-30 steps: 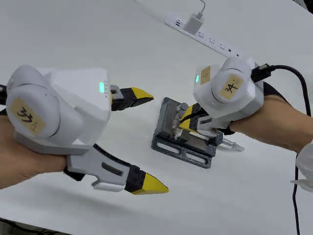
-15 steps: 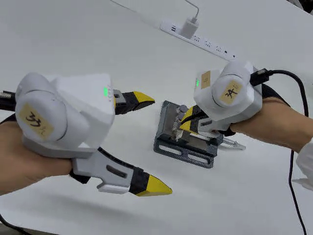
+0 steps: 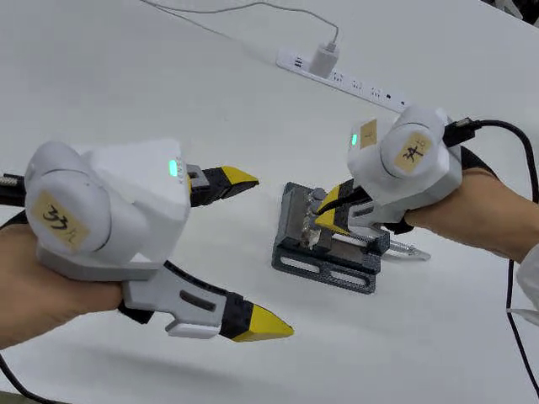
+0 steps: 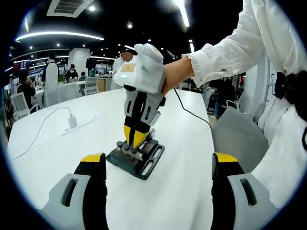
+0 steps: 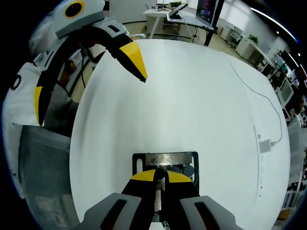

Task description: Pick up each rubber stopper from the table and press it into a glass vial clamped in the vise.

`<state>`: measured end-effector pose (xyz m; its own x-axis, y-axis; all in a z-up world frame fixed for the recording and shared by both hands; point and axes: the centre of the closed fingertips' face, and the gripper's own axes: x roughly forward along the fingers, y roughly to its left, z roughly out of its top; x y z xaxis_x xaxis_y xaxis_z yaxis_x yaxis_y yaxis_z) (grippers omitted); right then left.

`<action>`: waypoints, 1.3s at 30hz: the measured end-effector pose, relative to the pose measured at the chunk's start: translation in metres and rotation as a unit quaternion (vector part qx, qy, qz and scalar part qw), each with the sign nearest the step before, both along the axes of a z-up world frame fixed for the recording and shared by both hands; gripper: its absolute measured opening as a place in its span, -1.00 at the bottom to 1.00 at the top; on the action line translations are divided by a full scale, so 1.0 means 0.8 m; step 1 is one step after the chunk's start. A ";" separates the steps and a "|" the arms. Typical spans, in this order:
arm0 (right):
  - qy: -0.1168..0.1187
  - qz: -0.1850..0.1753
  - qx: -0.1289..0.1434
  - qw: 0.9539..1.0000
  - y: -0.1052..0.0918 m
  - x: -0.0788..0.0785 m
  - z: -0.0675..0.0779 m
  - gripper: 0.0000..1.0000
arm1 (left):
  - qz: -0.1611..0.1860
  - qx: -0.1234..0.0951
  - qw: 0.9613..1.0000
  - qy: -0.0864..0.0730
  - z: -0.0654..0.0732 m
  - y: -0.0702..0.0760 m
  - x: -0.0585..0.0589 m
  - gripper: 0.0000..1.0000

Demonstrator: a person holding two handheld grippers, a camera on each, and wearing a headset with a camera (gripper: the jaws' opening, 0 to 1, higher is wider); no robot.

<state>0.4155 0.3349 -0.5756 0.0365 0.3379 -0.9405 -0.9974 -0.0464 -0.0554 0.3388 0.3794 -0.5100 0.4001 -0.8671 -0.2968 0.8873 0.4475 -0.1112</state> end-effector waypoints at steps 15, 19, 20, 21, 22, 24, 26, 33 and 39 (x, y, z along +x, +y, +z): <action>-0.010 -0.061 0.058 0.996 -0.042 0.001 0.038 -0.67 | -0.006 0.022 1.000 -0.004 0.001 0.002 0.003 0.86; -0.006 -0.091 0.088 0.992 -0.052 -0.007 0.046 -0.60 | -0.003 0.020 1.000 -0.004 0.002 0.004 0.007 0.88; -0.004 -0.096 0.093 0.991 -0.055 -0.010 0.046 -0.58 | -0.003 0.021 1.000 -0.004 0.001 0.005 0.008 0.89; 0.000 -0.104 0.098 0.990 -0.061 -0.014 0.047 -0.56 | -0.003 0.027 1.000 -0.004 -0.002 0.006 0.008 0.90; 0.002 -0.110 0.102 0.989 -0.064 -0.016 0.046 -0.53 | -0.003 0.030 1.000 -0.005 -0.003 0.007 0.009 0.92; 0.002 -0.120 0.111 0.987 -0.073 -0.024 0.046 -0.44 | -0.004 0.033 0.999 0.000 -0.006 0.009 0.008 0.93; 0.006 -0.139 0.124 0.983 -0.082 -0.030 0.045 -0.37 | -0.004 0.035 0.999 0.003 -0.008 0.010 0.009 0.96; -0.005 -0.180 0.177 0.968 -0.107 -0.038 0.042 -0.01 | -0.008 0.042 0.999 0.005 -0.015 0.009 0.009 0.98; -0.011 -0.194 0.210 0.958 -0.121 -0.048 0.035 0.28 | -0.008 0.058 0.998 0.006 -0.027 0.010 0.014 0.98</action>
<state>0.3774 0.2382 -0.5475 0.2537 0.6443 -0.7215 -0.9336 0.3583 -0.0083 0.3497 0.3875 -0.5320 0.3831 -0.8321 -0.4009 0.8930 0.4446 -0.0694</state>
